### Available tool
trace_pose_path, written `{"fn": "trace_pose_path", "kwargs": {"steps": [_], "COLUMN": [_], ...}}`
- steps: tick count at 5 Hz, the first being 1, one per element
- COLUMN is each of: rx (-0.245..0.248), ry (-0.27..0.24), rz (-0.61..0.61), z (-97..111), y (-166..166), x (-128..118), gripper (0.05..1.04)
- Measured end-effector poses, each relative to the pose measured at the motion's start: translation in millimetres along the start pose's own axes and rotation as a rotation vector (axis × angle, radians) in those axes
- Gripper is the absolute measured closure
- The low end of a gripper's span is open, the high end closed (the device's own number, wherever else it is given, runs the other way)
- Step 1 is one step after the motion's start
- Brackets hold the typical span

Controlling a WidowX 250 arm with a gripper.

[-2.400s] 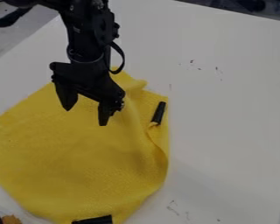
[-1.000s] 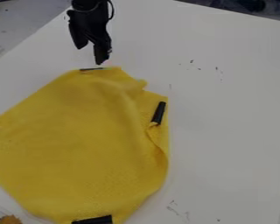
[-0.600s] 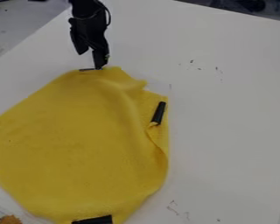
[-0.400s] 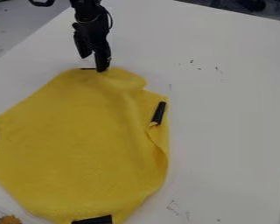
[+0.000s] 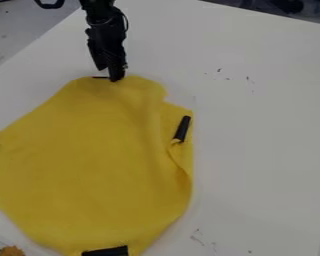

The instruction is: Fold the cloth from top to bottom

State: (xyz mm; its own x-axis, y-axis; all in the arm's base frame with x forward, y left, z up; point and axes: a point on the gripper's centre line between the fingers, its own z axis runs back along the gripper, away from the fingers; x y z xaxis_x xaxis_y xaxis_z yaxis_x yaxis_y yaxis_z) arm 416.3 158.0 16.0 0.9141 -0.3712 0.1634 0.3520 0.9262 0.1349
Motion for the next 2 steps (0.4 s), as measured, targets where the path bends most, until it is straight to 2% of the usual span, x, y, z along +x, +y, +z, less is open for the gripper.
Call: {"fn": "trace_pose_path", "kwargs": {"steps": [1,2], "rx": [-0.016,-0.027], "ry": [0.012,0.015], "rz": [-0.009,-0.014], "z": [-0.6,-1.2], "y": [-2.6,-4.3], "x": [-2.0,-2.4], "gripper": [0.701,0.917]}}
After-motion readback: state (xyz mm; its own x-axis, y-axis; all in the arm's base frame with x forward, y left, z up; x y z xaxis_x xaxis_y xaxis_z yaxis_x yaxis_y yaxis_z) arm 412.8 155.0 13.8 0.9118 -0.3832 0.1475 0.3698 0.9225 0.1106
